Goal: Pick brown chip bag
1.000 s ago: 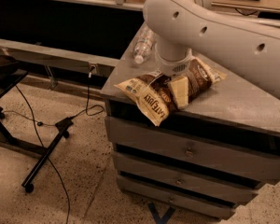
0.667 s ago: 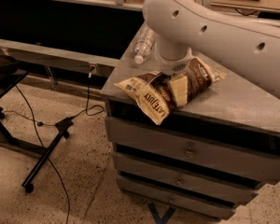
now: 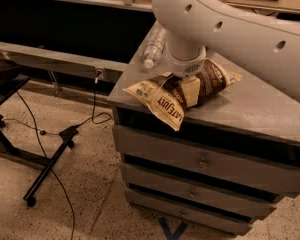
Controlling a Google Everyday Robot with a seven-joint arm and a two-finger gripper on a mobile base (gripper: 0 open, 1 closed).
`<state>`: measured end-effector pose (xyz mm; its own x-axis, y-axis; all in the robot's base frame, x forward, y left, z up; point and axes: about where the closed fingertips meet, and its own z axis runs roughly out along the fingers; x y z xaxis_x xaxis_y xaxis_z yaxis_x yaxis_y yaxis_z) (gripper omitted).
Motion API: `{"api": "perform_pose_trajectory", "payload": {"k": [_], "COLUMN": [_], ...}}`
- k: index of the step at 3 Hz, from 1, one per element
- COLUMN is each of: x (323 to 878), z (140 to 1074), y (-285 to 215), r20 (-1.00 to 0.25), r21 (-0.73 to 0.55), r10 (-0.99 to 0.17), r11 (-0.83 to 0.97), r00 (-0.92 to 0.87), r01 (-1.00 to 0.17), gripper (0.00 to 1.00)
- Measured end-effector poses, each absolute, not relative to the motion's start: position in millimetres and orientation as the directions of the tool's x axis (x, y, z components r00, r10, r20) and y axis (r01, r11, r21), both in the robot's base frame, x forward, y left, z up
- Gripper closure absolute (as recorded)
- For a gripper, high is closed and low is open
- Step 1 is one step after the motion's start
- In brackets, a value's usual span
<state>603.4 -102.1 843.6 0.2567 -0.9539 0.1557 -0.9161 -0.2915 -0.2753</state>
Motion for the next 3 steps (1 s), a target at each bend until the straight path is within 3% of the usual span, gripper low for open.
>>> {"api": "perform_pose_trajectory", "payload": {"k": [2,3], "x": [603.4,598.8], "z": [845.2,904.7], "y": [-102.2,-133.2], "r20": [0.155,0.109], "r21": [-0.276,-0.398], "r10": [-0.954,-0.972], "r11": [-0.291,-0.236], "r00": [0.257,0.209], "r01": [-0.916,-0.886], "gripper": [1.00,1.00]}}
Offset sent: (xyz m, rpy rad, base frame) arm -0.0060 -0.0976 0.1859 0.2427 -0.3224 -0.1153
